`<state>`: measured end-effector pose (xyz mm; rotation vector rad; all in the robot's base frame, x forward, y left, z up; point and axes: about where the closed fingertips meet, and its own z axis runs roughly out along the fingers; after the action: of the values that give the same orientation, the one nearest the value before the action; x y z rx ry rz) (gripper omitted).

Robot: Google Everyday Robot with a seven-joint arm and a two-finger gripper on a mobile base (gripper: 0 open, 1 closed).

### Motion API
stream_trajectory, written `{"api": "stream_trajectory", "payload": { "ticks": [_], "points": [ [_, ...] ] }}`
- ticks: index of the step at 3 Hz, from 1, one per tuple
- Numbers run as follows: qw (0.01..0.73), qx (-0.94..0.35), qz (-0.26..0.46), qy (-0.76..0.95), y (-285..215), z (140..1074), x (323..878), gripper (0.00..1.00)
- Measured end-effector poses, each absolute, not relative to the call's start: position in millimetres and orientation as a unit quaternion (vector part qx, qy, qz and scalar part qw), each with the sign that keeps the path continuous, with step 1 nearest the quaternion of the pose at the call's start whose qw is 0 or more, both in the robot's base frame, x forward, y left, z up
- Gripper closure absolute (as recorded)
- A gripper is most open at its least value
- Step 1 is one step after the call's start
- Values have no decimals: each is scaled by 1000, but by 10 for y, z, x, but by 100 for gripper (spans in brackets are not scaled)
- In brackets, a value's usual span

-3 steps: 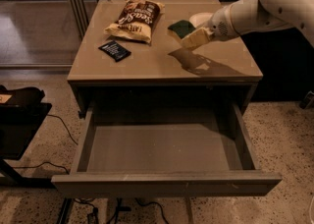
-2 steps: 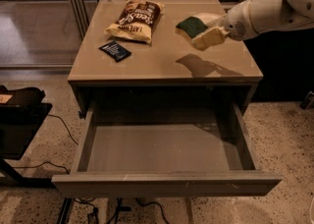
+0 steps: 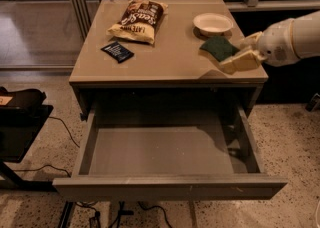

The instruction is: Place sponge into top drawer

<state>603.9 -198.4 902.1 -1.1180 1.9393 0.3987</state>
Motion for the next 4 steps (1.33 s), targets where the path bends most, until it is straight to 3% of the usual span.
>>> {"api": "stream_trajectory", "payload": {
  "ticks": [2, 3, 4],
  "points": [
    [306, -471, 169, 810, -2092, 7674, 5336, 100],
    [306, -471, 169, 810, -2091, 7673, 5336, 100],
    [303, -475, 196, 803, -1773, 7452, 5354, 100]
  ]
}}
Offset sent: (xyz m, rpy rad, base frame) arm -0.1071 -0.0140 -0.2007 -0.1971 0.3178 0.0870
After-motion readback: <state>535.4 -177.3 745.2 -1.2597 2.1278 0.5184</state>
